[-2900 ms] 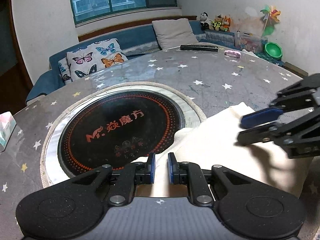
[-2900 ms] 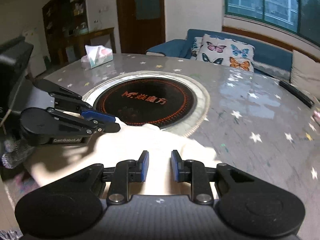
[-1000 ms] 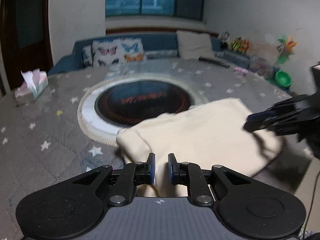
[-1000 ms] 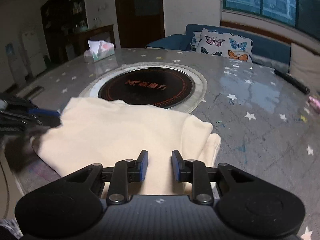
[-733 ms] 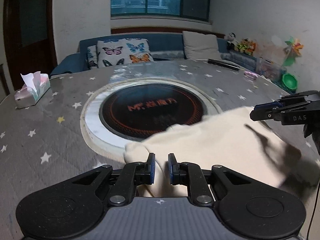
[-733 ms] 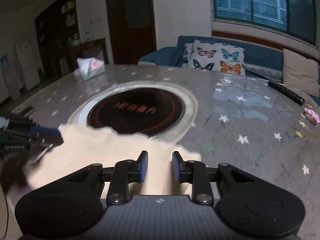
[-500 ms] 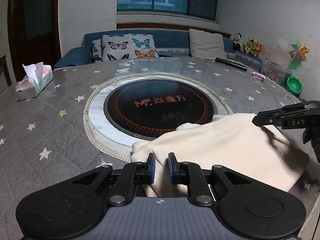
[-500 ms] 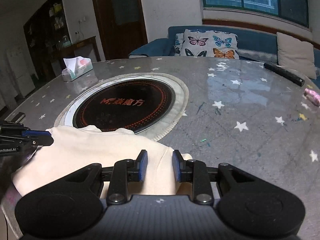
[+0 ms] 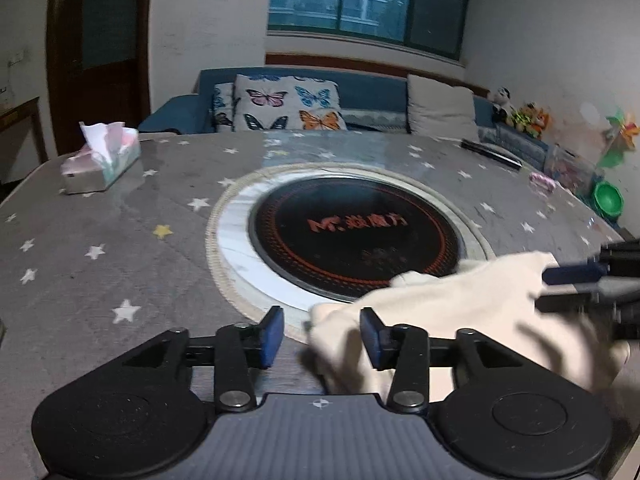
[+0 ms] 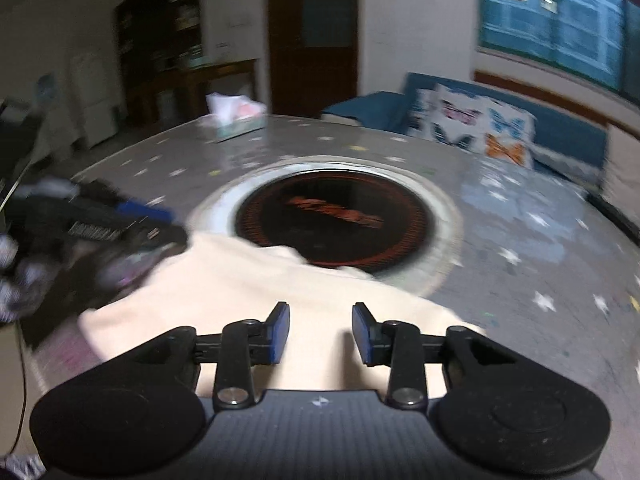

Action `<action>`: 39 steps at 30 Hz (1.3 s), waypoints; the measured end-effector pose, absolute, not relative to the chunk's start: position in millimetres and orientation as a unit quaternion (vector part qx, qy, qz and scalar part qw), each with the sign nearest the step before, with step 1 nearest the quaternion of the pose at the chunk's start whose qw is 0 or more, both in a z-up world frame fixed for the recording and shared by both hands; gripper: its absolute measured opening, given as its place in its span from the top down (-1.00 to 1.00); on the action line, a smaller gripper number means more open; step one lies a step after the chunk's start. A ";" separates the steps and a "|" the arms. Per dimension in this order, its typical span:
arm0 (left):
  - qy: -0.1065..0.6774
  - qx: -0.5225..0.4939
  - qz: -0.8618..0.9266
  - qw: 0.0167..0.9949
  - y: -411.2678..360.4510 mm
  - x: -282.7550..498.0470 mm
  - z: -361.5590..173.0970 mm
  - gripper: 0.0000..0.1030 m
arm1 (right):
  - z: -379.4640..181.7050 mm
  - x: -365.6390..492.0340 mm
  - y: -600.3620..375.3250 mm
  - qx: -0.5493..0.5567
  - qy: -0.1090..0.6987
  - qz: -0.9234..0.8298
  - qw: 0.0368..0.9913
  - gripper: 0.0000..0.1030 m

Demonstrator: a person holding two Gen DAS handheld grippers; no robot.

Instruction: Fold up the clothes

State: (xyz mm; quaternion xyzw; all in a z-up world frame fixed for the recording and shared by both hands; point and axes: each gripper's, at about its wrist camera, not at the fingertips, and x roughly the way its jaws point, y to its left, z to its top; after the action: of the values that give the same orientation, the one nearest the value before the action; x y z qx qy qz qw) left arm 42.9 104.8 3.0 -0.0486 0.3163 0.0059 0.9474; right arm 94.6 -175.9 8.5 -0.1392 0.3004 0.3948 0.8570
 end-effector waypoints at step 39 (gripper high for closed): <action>0.354 -0.303 0.008 0.884 145.3 16.6 -9.9 -0.48 | -5.6 -15.2 -69.6 -0.306 0.214 0.512 0.773 0.75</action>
State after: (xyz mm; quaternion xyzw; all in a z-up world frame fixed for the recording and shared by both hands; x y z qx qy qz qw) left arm 16.6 145.3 -9.9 -0.3034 0.3545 0.0080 0.8844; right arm -15.2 -69.6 -5.6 -0.3061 0.2141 0.5121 0.7735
